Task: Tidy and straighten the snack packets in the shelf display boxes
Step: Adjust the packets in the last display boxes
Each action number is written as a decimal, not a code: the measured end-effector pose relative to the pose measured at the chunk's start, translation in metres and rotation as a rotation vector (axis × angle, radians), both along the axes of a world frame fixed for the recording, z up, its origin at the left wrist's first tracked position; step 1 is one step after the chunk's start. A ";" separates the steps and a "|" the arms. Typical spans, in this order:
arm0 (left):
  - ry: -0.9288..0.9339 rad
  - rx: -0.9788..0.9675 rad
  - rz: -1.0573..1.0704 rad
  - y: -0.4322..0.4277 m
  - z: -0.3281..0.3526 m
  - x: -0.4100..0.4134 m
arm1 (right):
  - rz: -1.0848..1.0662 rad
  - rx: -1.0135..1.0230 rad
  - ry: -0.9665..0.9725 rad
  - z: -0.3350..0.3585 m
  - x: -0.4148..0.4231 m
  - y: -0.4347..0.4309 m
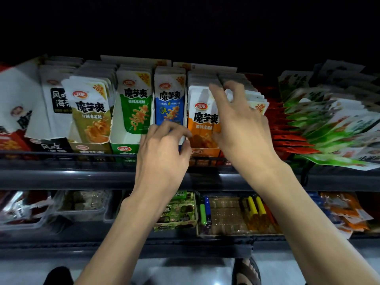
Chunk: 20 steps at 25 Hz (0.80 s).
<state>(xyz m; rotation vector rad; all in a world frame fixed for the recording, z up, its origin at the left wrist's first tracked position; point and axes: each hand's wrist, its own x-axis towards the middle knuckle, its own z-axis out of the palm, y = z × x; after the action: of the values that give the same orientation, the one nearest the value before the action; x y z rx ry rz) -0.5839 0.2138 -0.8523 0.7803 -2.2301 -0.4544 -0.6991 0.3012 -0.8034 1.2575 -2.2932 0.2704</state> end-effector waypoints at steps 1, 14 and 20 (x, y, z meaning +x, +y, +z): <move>-0.032 0.001 -0.010 0.000 -0.001 0.001 | -0.037 0.027 -0.011 -0.002 0.001 -0.004; -0.216 0.003 -0.104 -0.007 -0.001 0.015 | -0.058 -0.097 -0.050 -0.019 0.000 -0.020; -0.190 0.025 -0.113 -0.006 -0.001 0.016 | 0.062 -0.205 -0.118 -0.017 0.001 -0.008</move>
<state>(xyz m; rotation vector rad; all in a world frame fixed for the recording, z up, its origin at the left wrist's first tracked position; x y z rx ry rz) -0.5683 0.2074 -0.8532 0.7390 -2.4584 -0.4800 -0.6982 0.2933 -0.8208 1.2377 -2.2584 0.6007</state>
